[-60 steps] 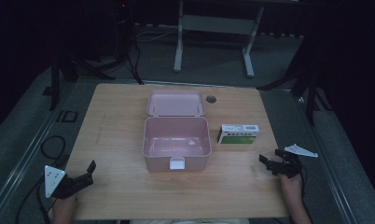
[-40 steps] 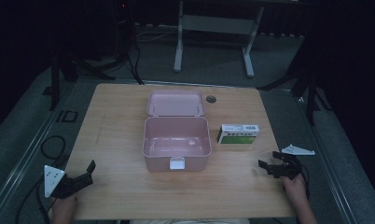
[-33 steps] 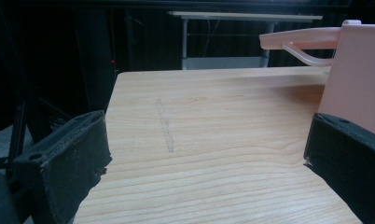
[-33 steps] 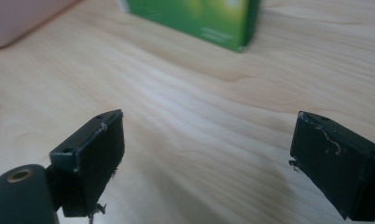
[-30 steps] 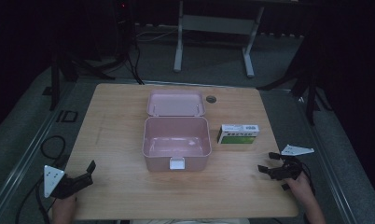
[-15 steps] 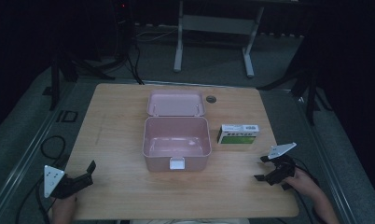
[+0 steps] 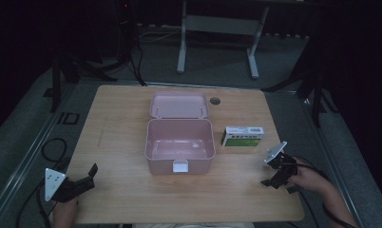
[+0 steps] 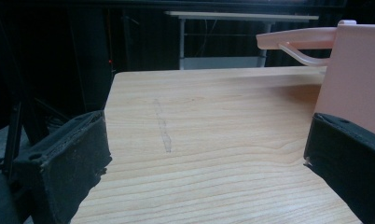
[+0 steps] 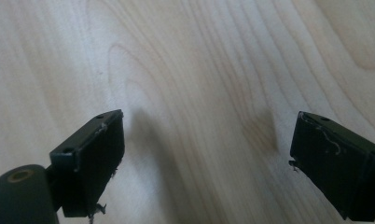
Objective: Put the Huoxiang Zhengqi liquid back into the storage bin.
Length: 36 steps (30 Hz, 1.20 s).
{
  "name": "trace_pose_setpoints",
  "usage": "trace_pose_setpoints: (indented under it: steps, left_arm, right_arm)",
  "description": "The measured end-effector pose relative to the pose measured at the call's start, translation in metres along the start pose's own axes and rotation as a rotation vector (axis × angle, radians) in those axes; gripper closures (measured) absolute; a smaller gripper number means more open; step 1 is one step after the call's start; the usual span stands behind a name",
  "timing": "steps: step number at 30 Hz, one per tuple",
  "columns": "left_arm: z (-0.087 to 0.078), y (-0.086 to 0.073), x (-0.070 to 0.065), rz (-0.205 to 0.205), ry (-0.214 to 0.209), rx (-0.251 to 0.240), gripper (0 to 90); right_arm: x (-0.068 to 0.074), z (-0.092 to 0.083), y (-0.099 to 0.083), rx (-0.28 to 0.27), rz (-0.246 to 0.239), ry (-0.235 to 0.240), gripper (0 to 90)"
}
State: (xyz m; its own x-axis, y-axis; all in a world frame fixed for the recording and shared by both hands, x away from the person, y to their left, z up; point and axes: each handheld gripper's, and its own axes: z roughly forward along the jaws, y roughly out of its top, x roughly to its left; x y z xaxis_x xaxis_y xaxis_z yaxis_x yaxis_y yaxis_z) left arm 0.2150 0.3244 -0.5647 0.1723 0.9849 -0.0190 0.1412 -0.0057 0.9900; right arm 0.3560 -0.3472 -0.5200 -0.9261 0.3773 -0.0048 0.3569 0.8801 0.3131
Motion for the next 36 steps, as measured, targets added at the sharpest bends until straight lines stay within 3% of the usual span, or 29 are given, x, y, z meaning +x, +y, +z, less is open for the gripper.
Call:
trace_pose_setpoints:
  steps: [6, 7, 11, 18, 20, 21, 22, 23, 29, 36]
  left_arm:
    - [0.000, 0.000, 0.000, 0.000, -0.003, 0.001, 0.3]
    - [0.000, 0.000, 0.000, -0.001, -0.002, 0.000, 0.2]
    - [0.000, 0.000, 0.000, -0.005, -0.002, -0.001, 0.2]
    - [0.000, 0.000, 0.000, -0.004, -0.002, 0.002, 0.2]
    - [0.000, 0.000, 0.000, -0.004, -0.002, 0.002, 0.2]
    - [0.000, 0.000, 0.000, -0.004, -0.002, 0.002, 0.2]
    - [0.000, 0.000, 0.000, -0.004, -0.002, 0.002, 0.3]
    - [0.000, 0.000, 0.000, -0.004, -0.002, 0.002, 0.2]
    - [0.000, 0.000, 0.000, -0.006, -0.005, 0.002, 0.2]
    - [0.000, 0.000, 0.000, -0.005, -0.007, 0.003, 0.2]
  right_arm:
    - [0.001, -0.004, 0.007, 0.081, -0.027, 0.019, 9.7]
    - [0.002, -0.005, 0.010, 0.119, -0.034, 0.042, 9.8]
    - [0.000, -0.006, 0.012, 0.137, -0.044, 0.039, 9.8]
    - [0.002, -0.005, 0.019, 0.215, -0.089, 0.040, 9.8]
    - [0.005, -0.005, 0.024, 0.263, -0.128, 0.017, 9.8]
    - [0.005, -0.005, 0.024, 0.263, -0.128, 0.017, 9.8]
    - [0.008, -0.004, 0.027, 0.309, -0.146, 0.008, 9.7]
    - [0.008, -0.004, 0.029, 0.320, -0.140, 0.013, 9.8]
    - [0.012, -0.008, 0.036, 0.346, -0.173, 0.019, 9.8]
    - [0.012, -0.004, 0.039, 0.359, -0.150, 0.065, 9.8]
